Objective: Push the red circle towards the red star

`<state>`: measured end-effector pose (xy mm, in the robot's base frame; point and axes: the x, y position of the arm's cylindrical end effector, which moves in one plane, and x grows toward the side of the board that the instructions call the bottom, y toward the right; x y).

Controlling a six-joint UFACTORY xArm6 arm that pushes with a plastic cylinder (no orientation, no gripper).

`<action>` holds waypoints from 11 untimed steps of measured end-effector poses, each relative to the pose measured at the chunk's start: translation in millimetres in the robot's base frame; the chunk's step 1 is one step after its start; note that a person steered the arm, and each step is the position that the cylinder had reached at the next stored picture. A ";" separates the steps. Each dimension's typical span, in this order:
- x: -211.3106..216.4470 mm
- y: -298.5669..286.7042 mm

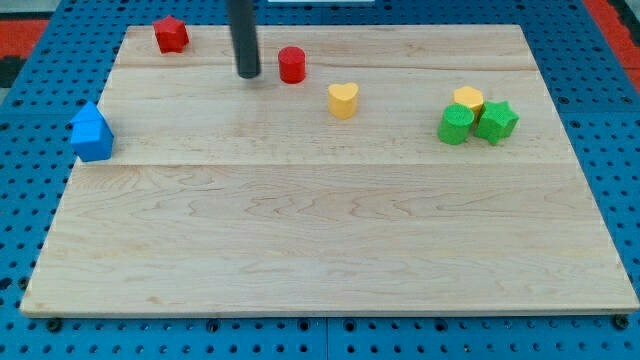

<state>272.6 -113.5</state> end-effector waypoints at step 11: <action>-5.9 -51.7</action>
